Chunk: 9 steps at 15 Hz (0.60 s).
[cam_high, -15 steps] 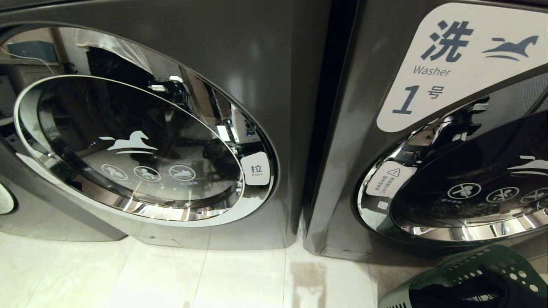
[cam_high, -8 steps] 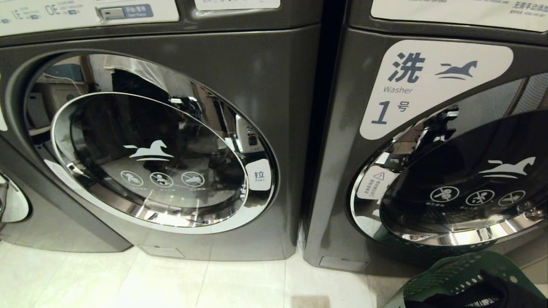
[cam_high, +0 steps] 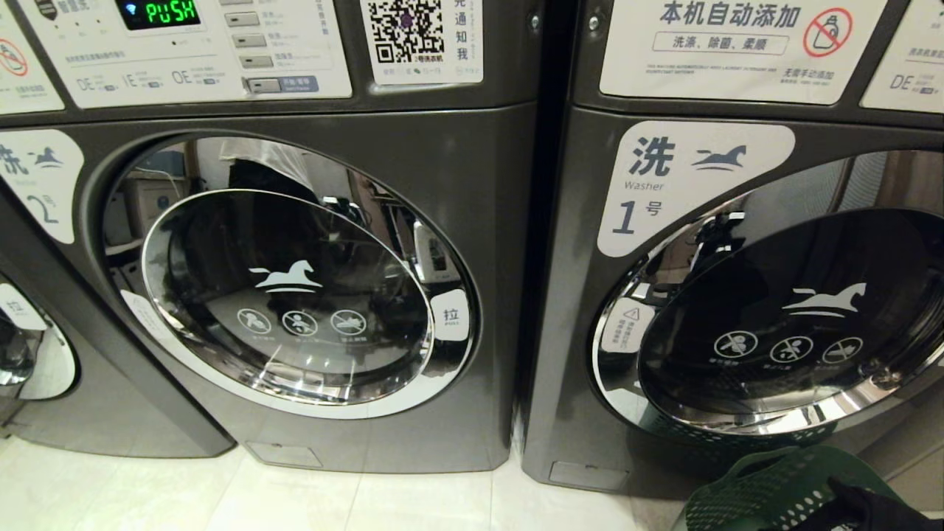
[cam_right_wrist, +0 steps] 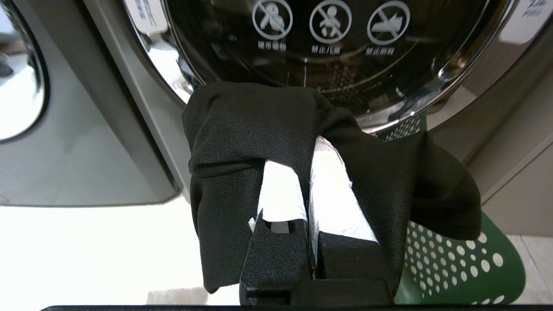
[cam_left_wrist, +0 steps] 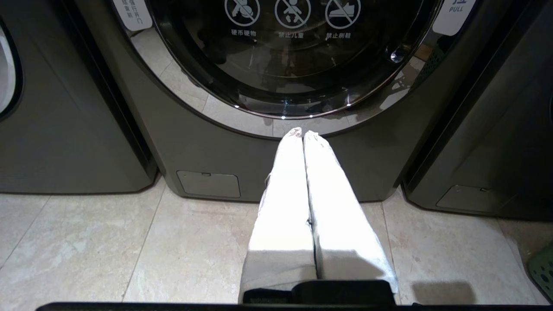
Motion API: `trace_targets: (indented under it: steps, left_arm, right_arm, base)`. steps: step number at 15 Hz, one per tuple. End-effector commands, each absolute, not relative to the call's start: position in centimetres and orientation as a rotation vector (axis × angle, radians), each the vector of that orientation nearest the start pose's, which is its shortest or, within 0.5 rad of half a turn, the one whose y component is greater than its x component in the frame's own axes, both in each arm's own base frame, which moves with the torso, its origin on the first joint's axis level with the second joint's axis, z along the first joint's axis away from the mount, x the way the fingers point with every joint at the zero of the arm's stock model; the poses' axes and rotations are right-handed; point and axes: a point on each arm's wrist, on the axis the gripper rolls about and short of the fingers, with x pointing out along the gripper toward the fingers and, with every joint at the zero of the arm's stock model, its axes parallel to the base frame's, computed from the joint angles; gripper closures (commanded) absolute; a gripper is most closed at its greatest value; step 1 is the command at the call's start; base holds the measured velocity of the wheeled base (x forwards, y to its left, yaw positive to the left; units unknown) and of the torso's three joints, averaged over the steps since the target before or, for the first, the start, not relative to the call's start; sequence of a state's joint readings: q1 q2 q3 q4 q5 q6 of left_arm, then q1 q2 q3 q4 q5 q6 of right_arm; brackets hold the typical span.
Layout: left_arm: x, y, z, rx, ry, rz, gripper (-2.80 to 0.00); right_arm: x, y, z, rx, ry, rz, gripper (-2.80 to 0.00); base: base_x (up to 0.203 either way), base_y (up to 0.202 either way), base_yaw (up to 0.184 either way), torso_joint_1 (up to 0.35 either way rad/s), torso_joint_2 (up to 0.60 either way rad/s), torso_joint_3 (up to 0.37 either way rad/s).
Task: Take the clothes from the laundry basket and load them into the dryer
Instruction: Put the clothes in the dryer
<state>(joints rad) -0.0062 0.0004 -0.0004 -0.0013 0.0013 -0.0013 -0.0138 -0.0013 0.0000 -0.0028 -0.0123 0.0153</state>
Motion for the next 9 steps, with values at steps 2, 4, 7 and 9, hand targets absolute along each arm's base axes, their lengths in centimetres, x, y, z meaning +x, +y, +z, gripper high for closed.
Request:
trace_targets:
  steps: [2, 4, 7, 9]
  left_arm:
    - [-2.29, 0.02, 7.61, -0.002, -0.003, -0.005, 0.0]
    - [-2.28, 0.02, 7.57, -0.002, -0.002, -0.005, 0.0]
    - [-2.29, 0.02, 7.59, -0.001, -0.003, -0.005, 0.0]
    - [-2.28, 0.02, 7.56, -0.002, -0.002, -0.005, 0.0]
  right_arm:
    - [-2.29, 0.0, 7.58, 0.015, -0.005, -0.026, 0.0]
    - [-2.29, 0.01, 7.58, 0.014, -0.005, -0.025, 0.0]
    - [-2.29, 0.01, 7.58, 0.012, -0.005, -0.025, 0.0]
    - [-2.29, 0.01, 7.58, 0.015, -0.005, -0.025, 0.0]
  base:
    - [0.0, 0.0, 0.0, 0.004, 0.0, 0.199]
    - [0.0, 0.0, 0.0, 0.003, 0.0, 0.208]
    - [0.0, 0.0, 0.0, 0.002, -0.01, 0.057]
    - [0.0, 0.0, 0.0, 0.003, 0.01, 0.039]
